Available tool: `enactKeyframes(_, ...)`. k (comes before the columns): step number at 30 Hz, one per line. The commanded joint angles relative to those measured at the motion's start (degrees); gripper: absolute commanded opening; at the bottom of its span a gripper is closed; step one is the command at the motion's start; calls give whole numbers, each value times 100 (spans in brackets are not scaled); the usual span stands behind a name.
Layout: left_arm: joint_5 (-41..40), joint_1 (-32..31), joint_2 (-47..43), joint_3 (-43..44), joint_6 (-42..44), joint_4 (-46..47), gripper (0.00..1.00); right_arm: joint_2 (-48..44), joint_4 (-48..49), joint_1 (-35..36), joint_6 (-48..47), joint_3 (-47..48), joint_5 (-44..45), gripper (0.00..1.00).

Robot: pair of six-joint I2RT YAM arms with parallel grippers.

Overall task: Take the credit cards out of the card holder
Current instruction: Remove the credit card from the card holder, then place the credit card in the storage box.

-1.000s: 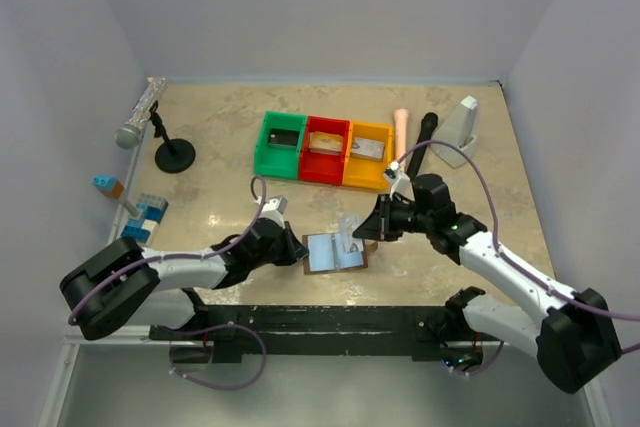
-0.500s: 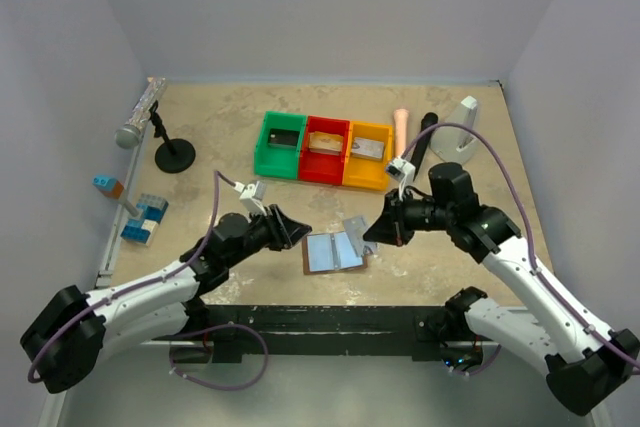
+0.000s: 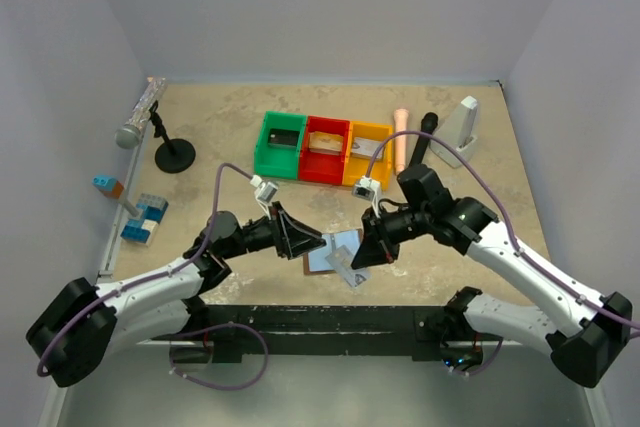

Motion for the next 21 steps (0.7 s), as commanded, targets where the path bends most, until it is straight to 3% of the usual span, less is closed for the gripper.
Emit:
enactKeyframes(1,923,-107,338,280,-76,1021,53,150,-116,171,-228,353,-325,0)
enactKeyframes(21,1230,-203,355,201,-190,1302,53,405,-186,233,-334,406,-325,0)
